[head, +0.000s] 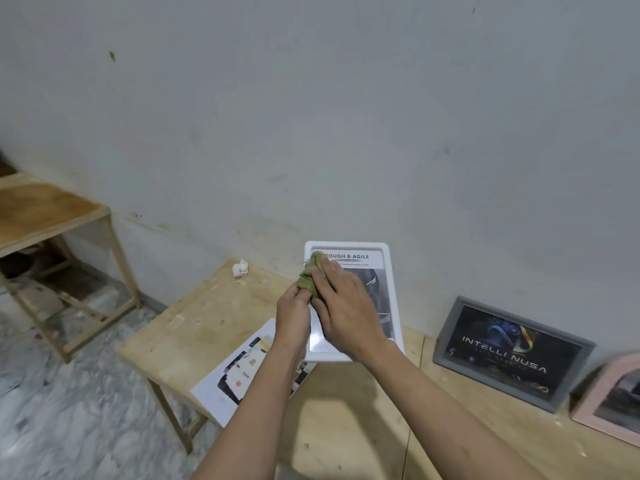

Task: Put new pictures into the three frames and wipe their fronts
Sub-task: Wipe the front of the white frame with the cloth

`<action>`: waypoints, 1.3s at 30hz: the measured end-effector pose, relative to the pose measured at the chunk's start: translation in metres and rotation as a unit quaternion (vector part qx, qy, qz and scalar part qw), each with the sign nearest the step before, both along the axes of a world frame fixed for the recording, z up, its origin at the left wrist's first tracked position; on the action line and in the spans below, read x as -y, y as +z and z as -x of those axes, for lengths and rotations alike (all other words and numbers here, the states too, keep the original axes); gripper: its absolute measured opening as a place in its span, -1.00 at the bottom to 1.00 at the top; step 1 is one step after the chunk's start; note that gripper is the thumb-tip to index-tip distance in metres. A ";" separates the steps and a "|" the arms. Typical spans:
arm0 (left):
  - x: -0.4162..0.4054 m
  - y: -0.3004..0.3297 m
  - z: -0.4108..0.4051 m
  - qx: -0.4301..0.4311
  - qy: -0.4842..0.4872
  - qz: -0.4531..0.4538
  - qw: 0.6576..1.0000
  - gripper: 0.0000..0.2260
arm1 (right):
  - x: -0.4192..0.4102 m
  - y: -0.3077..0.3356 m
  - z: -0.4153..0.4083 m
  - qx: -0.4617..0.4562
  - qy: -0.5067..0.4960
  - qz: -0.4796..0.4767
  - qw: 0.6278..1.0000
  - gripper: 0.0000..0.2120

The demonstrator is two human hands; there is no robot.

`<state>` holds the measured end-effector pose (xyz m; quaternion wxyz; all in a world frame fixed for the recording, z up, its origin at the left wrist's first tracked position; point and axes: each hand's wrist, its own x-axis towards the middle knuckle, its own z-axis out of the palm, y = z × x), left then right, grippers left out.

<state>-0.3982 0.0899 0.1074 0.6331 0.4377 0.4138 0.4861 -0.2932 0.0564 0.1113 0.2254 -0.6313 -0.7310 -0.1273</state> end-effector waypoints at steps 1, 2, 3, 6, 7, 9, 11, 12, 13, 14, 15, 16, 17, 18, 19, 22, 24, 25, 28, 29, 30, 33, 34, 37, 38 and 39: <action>0.000 0.000 -0.001 0.002 0.005 -0.004 1.000 -0.75 | -0.006 0.001 -0.005 0.003 0.011 -0.005 1.000 -0.52; 0.000 0.001 -0.003 0.003 0.011 -0.008 1.000 -0.76 | -0.013 0.004 -0.011 0.002 0.011 -0.014 1.000 -0.51; 0.002 0.002 -0.004 0.003 0.016 -0.010 1.000 -0.77 | -0.021 0.008 -0.018 0.003 0.002 -0.026 1.000 -0.48; 0.004 0.000 -0.008 0.015 0.030 0.002 0.999 -0.76 | -0.036 0.030 -0.035 0.046 -0.024 -0.035 0.998 -0.42; 0.003 -0.002 -0.008 0.018 0.037 0.011 0.999 -0.76 | -0.037 0.036 -0.040 0.063 -0.028 -0.035 0.997 -0.42; 0.000 -0.002 -0.007 0.024 0.043 0.018 0.999 -0.73 | -0.034 0.042 -0.054 0.084 -0.043 -0.044 0.995 -0.42; -0.003 0.000 -0.004 0.021 0.046 0.018 0.999 -0.66 | -0.027 0.043 -0.070 0.086 -0.072 -0.045 0.993 -0.39; -0.004 0.000 -0.002 0.014 0.051 0.017 0.998 -0.66 | -0.024 0.041 -0.078 0.083 -0.086 -0.045 0.992 -0.37; -0.004 0.000 -0.001 0.011 0.055 0.016 0.998 -0.69 | -0.021 0.038 -0.086 0.073 -0.096 -0.044 0.992 -0.37; -0.004 -0.002 0.000 0.009 0.057 0.018 0.998 -0.70 | -0.017 0.034 -0.093 0.054 -0.098 -0.040 0.993 -0.39; -0.003 -0.002 -0.001 0.006 0.052 0.017 0.998 -0.71 | -0.013 0.030 -0.099 0.035 -0.090 -0.041 0.994 -0.42; -0.003 -0.006 -0.001 0.004 0.051 0.014 0.999 -0.69 | -0.009 0.028 -0.102 0.020 -0.072 -0.043 0.996 -0.45; -0.004 -0.009 -0.002 0.008 0.052 0.015 0.998 -0.67 | -0.004 0.024 -0.104 0.014 -0.050 -0.044 0.998 -0.47; -0.005 -0.011 -0.003 0.016 0.051 0.019 0.998 -0.67 | 0.001 0.020 -0.103 0.012 -0.031 -0.036 0.999 -0.48; -0.004 -0.011 -0.003 0.022 0.053 0.023 0.998 -0.68 | 0.008 0.015 -0.101 0.010 -0.020 -0.025 0.999 -0.48; -0.004 -0.012 -0.005 0.007 0.054 0.021 0.998 -0.84 | 0.032 -0.005 -0.094 -0.025 -0.010 0.011 1.000 -0.48; -0.004 -0.015 -0.003 -0.002 0.064 0.019 0.998 -0.81 | 0.052 -0.020 -0.089 -0.045 0.012 0.027 0.999 -0.51; -0.005 -0.019 -0.001 0.001 0.072 0.021 0.997 -0.83 | 0.063 -0.028 -0.085 -0.054 0.025 0.034 0.998 -0.52; -0.008 -0.030 0.005 -0.025 0.068 0.016 0.997 -0.80 | 0.088 -0.041 -0.076 -0.099 0.054 0.099 0.989 -0.57; -0.007 -0.030 0.008 -0.038 0.056 0.004 0.998 -0.80 | 0.093 -0.037 -0.077 -0.138 0.053 0.126 0.981 -0.60; -0.007 -0.030 0.010 -0.051 0.045 -0.007 0.998 -0.80 | 0.096 -0.027 -0.078 -0.201 0.043 0.159 0.966 -0.62; -0.006 -0.025 0.010 -0.067 -0.012 -0.026 0.997 -0.78 | 0.086 0.019 -0.088 -0.388 -0.006 0.109 0.915 -0.67; -0.006 -0.022 0.007 -0.073 -0.021 -0.032 0.997 -0.77 | 0.075 0.036 -0.093 -0.398 -0.035 0.046 0.916 -0.65; 0.007 -0.011 -0.013 -0.065 -0.062 -0.041 0.995 -0.75 | 0.029 0.063 -0.094 -0.269 -0.082 -0.055 0.958 -0.51; 0.012 -0.005 -0.019 -0.049 -0.066 -0.032 0.996 -0.72 | 0.017 0.064 -0.086 -0.205 -0.082 -0.047 0.974 -0.48; 0.016 0.001 -0.024 -0.027 -0.066 -0.021 0.997 -0.73 | 0.009 0.060 -0.077 -0.145 -0.082 -0.037 0.985 -0.48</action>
